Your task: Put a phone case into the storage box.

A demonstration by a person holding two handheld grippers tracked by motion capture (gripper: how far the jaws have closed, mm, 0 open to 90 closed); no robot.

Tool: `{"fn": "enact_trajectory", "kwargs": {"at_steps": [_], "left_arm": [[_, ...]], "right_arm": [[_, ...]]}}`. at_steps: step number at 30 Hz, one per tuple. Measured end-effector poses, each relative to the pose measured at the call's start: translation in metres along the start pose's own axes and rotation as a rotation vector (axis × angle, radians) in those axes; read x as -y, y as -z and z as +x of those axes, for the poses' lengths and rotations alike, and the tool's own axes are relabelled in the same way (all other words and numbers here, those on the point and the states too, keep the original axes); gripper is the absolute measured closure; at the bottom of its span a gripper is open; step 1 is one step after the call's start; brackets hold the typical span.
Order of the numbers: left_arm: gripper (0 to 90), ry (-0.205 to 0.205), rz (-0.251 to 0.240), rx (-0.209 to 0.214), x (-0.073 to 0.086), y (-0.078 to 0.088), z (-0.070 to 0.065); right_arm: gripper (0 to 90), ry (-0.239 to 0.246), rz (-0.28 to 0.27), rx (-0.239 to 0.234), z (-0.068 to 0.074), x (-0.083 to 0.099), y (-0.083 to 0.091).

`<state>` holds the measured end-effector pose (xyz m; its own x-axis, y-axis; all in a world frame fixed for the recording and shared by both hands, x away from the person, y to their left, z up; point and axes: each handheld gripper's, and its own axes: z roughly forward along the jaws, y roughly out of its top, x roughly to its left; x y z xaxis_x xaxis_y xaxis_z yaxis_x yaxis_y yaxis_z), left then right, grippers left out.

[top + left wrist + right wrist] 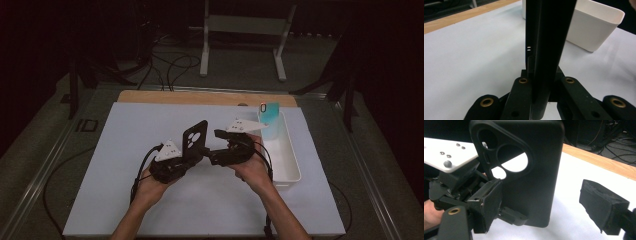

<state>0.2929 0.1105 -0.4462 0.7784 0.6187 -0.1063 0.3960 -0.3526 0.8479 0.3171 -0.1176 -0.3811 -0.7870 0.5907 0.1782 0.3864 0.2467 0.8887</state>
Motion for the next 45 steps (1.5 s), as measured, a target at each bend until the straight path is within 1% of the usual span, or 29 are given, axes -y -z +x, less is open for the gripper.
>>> {"fn": "enact_trajectory", "kwargs": {"at_steps": [2,5,6,8,10,16,21,23,27,28,31,35,37,41,45], "left_arm": [[85.1,0.000,0.004,-0.002,0.000,-0.001,0.000],[85.1,-0.002,0.009,-0.003,0.001,-0.002,-0.001],[85.1,-0.002,0.011,-0.003,0.001,-0.003,-0.001],[85.1,-0.001,0.011,-0.002,0.001,-0.004,-0.001],[85.1,0.000,0.010,-0.004,0.002,-0.005,-0.002],[85.0,-0.001,0.021,-0.005,0.002,-0.007,-0.002],[85.0,-0.002,0.027,-0.002,0.003,-0.009,-0.003],[85.0,-0.004,0.030,-0.001,0.003,-0.009,-0.004],[85.0,-0.012,0.033,-0.006,0.004,-0.011,-0.005],[85.0,-0.012,0.032,-0.006,0.004,-0.011,-0.006],[85.0,-0.010,0.026,-0.004,0.003,-0.012,-0.008],[85.0,-0.015,0.024,0.002,0.002,-0.011,-0.009],[84.9,-0.014,0.024,0.004,0.002,-0.012,-0.010],[84.8,-0.013,0.023,0.008,0.002,-0.012,-0.009],[84.5,-0.013,0.021,0.009,0.002,-0.012,-0.009]], "right_arm": [[15.6,0.001,0.001,0.011,0.002,-0.002,0.000],[13.6,-0.001,-0.007,0.011,0.004,-0.005,-0.001],[12.3,-0.002,-0.011,0.005,0.005,-0.006,-0.001],[9.6,-0.002,-0.013,0.006,0.006,-0.008,-0.002],[8.7,-0.005,-0.014,0.014,0.008,-0.009,-0.003],[8.7,-0.024,-0.021,0.029,0.010,-0.011,-0.006],[8.7,-0.035,-0.037,0.023,0.012,-0.013,-0.007],[8.8,-0.033,-0.039,0.022,0.013,-0.014,-0.008],[8.8,-0.031,-0.043,0.038,0.016,-0.016,-0.010],[8.8,-0.034,-0.042,0.035,0.017,-0.016,-0.011],[8.8,-0.023,-0.043,0.052,0.019,-0.016,-0.014],[9.2,-0.032,-0.043,0.069,0.021,-0.016,-0.018],[11.3,-0.029,-0.044,0.079,0.021,-0.015,-0.020],[12.4,-0.040,-0.052,0.085,0.020,-0.014,-0.020],[13.3,-0.030,-0.063,0.091,0.021,-0.014,-0.019]]}}
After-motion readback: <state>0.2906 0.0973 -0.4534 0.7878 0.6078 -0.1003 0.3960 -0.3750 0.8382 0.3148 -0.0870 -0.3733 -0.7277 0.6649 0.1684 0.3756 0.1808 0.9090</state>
